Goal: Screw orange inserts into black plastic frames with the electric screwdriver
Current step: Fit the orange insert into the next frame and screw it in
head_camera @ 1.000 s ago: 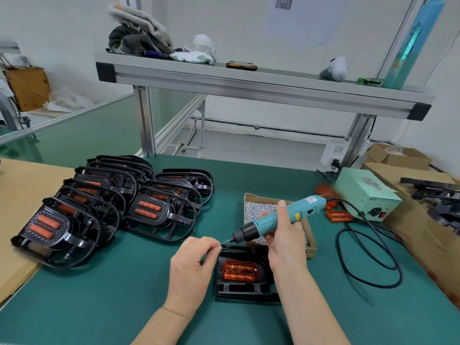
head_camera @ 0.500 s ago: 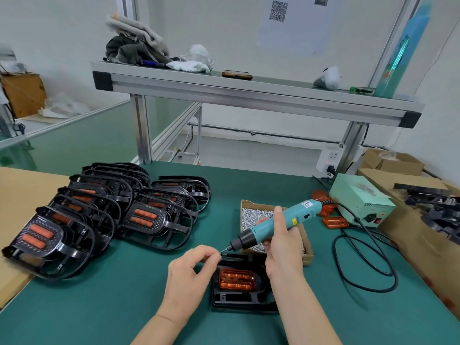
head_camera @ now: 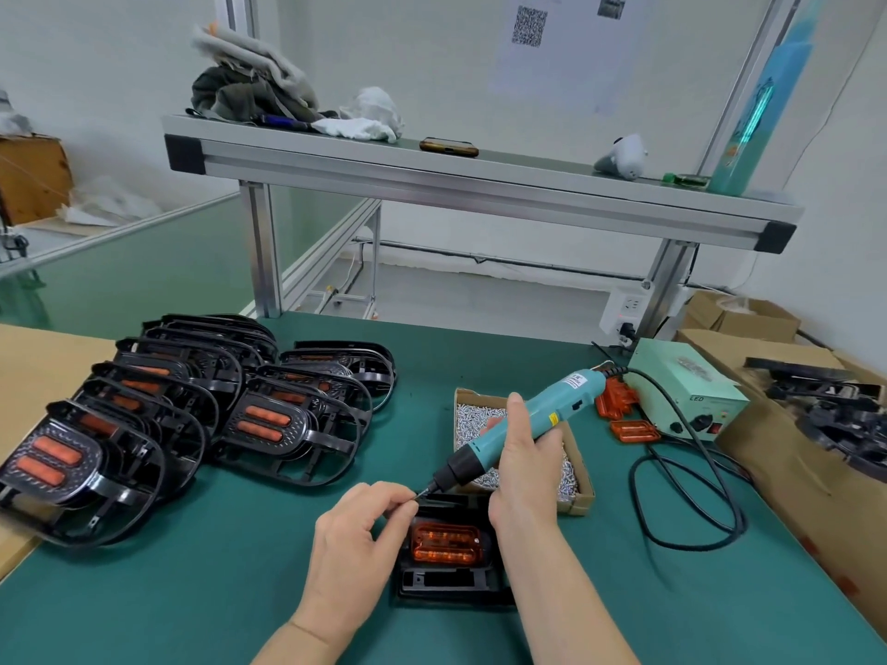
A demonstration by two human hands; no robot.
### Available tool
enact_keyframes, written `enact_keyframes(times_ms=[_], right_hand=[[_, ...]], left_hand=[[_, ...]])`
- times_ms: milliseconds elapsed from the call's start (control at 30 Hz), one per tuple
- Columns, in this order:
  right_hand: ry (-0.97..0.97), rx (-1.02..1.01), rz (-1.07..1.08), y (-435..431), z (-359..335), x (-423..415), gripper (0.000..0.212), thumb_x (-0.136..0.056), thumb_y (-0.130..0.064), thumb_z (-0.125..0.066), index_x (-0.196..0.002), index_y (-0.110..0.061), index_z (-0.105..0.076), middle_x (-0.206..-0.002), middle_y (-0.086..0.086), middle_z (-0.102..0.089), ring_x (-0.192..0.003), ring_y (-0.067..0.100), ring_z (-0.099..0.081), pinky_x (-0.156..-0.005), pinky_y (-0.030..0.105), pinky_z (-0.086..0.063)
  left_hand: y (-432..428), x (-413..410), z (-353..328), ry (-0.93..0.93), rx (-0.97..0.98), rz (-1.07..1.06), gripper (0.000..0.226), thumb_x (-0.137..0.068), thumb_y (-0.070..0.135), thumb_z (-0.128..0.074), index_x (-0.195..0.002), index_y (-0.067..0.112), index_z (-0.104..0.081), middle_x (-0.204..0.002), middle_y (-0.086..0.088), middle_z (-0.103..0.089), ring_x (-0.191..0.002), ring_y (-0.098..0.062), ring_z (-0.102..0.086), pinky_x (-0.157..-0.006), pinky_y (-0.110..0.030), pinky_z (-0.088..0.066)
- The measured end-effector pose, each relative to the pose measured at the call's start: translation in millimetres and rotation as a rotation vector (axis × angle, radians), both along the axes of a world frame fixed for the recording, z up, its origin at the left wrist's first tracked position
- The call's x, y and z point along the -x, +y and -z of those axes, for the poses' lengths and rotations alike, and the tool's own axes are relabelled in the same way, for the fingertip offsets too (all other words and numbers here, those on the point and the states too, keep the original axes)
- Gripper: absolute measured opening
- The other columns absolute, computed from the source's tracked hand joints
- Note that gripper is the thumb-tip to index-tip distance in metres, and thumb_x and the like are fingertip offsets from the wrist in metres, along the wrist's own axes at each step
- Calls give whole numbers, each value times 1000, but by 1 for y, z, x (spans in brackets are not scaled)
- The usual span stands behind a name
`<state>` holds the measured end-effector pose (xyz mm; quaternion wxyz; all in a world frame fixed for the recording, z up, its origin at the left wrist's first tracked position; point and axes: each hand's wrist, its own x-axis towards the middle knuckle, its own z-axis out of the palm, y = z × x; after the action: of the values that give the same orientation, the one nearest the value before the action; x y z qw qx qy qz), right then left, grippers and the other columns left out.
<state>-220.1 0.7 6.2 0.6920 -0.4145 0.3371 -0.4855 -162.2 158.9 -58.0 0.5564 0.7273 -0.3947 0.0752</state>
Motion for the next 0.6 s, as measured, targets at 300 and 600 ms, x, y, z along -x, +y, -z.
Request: enact_keyframes(times_ms=[300,600], right_hand=[[0,4,-9,-1,-1,-6,19,-93,-27,-71,-101,-21,-55,-79,3,-66,-63,8,-66,-64,27,-53],[-2,20,-45,3,-5,-15,20,-94,-22,-68,-109,-18,-55,-83,9,-62,-67,13,-62,-55,17,-52]], left_hand=[[-2,0,3,48,-57,-7,30,-81,5,-79,-80,34,-70,-77,14,-67,-75,-11,-62,-68,-22,-47],[-2,0,3,94,-52,1,35,-82,6,-77,-86,38,-65,-81,14,-67,-83,-9,-64,-75,-13,-46]])
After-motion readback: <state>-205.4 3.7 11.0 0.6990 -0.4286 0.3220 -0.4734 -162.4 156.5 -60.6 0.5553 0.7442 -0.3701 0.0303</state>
